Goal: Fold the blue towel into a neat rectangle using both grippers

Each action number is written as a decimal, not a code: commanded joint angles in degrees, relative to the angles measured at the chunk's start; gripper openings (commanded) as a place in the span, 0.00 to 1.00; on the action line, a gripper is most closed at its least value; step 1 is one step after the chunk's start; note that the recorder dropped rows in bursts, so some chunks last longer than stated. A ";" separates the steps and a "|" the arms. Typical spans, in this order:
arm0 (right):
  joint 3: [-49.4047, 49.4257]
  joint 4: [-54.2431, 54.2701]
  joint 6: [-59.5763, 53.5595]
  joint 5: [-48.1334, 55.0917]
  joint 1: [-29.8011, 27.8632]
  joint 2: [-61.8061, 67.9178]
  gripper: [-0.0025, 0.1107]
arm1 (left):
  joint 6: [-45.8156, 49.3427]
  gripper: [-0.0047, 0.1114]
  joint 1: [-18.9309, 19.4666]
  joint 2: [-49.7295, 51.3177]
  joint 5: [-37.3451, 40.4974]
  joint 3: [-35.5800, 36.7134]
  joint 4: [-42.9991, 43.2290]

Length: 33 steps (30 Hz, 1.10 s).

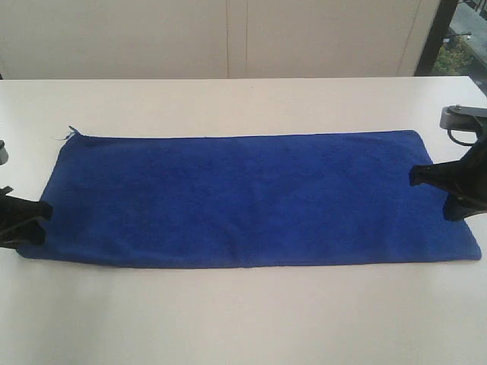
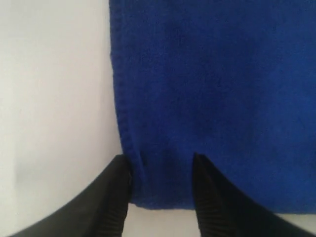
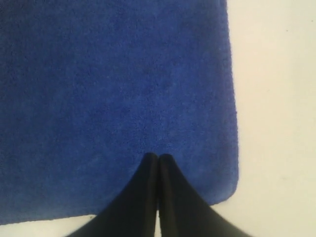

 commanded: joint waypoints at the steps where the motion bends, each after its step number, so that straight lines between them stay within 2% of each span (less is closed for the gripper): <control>1: 0.26 0.01 -0.75 -1.16 -0.34 -0.67 0.02 | 1.52 0.44 -0.38 0.40 0.77 0.29 -2.32; 4: 0.26 0.01 -0.75 -1.27 -0.34 -0.67 0.02 | 1.74 0.37 -0.38 -0.03 3.56 -1.11 -6.30; 8: 0.26 0.01 -0.75 -1.27 -0.34 -0.67 0.02 | 2.96 0.20 -0.38 -0.41 9.42 -4.53 -9.52; 12: 0.26 -0.09 -0.75 -1.37 -0.34 -0.67 0.02 | 2.96 0.04 -0.38 -0.41 8.24 -5.02 -15.58; 13: 0.26 -0.09 -0.75 -1.80 -0.34 -0.67 0.02 | 2.96 0.04 -0.38 -0.41 7.10 -5.02 -18.51; 16: 0.26 -0.09 -0.75 -2.20 -0.34 -0.67 0.02 | 3.22 0.04 -0.38 -0.41 6.64 -5.02 -18.45; 18: 0.26 -0.09 -0.86 -2.18 -0.34 -0.67 0.02 | 4.90 0.04 -0.27 -1.35 7.23 -5.02 -14.38; 22: 0.26 -0.09 -0.96 -2.18 -0.34 -0.67 0.02 | 2.01 0.04 -0.17 -4.82 7.69 -5.02 3.06; 24: 0.26 -0.09 -0.96 -2.18 -0.34 -0.67 0.02 | 1.45 0.11 -0.17 -4.57 9.17 -4.80 6.57; 29: 0.26 -0.09 -0.96 -2.18 -0.34 -0.67 0.02 | 1.45 0.42 -0.17 -1.74 6.70 -2.53 12.02; 33: 0.26 -0.09 -0.96 -2.18 -0.34 -0.67 0.02 | 1.35 0.43 -0.30 0.68 4.88 -2.27 11.60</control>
